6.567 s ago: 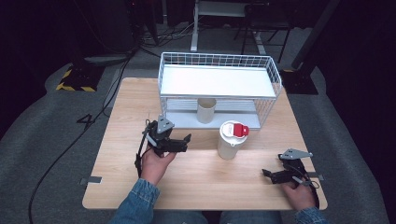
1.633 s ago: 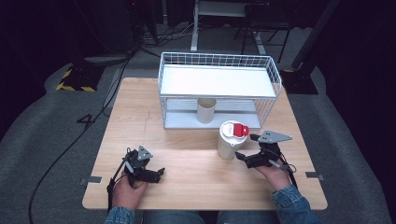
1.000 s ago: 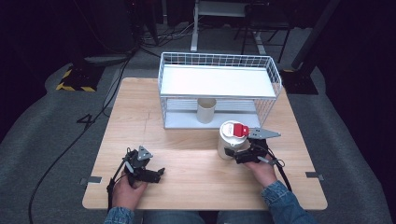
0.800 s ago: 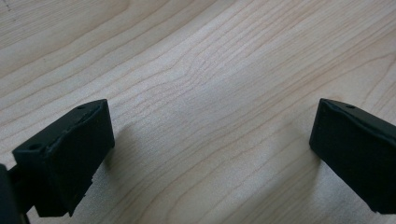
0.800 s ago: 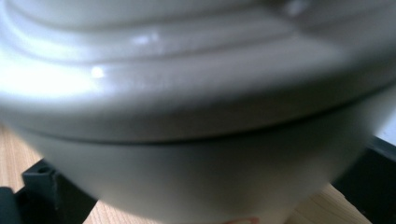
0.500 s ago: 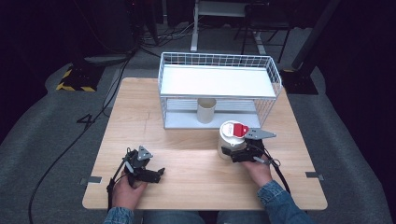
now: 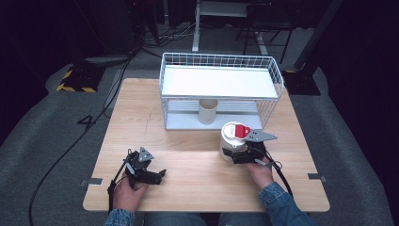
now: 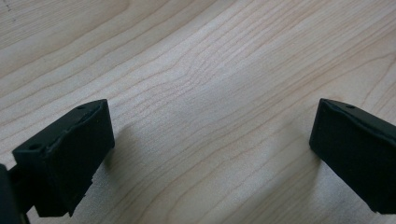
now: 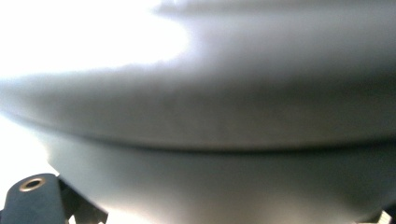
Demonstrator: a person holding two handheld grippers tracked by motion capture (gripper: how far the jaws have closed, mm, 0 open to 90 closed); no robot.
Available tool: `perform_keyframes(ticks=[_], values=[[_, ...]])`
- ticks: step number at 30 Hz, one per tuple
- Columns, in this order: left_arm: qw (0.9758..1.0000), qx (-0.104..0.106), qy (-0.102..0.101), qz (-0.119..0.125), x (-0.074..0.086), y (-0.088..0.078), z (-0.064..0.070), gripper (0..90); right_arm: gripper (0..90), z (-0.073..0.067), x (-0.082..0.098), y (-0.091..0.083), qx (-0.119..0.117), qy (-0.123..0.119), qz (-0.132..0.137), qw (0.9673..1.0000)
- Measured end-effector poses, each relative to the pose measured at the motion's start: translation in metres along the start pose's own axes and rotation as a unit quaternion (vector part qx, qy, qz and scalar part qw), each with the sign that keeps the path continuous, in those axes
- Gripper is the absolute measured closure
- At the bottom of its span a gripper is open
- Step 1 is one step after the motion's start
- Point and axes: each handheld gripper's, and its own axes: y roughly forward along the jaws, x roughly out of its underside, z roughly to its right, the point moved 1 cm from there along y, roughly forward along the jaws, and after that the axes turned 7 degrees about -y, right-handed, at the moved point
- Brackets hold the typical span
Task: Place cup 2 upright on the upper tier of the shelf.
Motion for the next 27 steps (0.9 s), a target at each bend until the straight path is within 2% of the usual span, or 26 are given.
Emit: perform_keyframes(ticks=[13,18,27], values=[[1.0,0.0,0.0,0.0,0.0,0.0,0.0,0.4,12.9,-0.002,-0.001,-0.001,0.007,-0.005,-0.004,1.0],[1.0,0.0,0.0,0.0,0.0,0.0,0.0,0.4,13.1,-0.003,-0.004,-0.005,0.015,-0.009,0.005,0.9998],[1.0,0.0,0.0,0.0,0.0,0.0,0.0,0.4,13.2,0.0,-0.012,-0.015,0.015,-0.008,0.014,0.9998]])
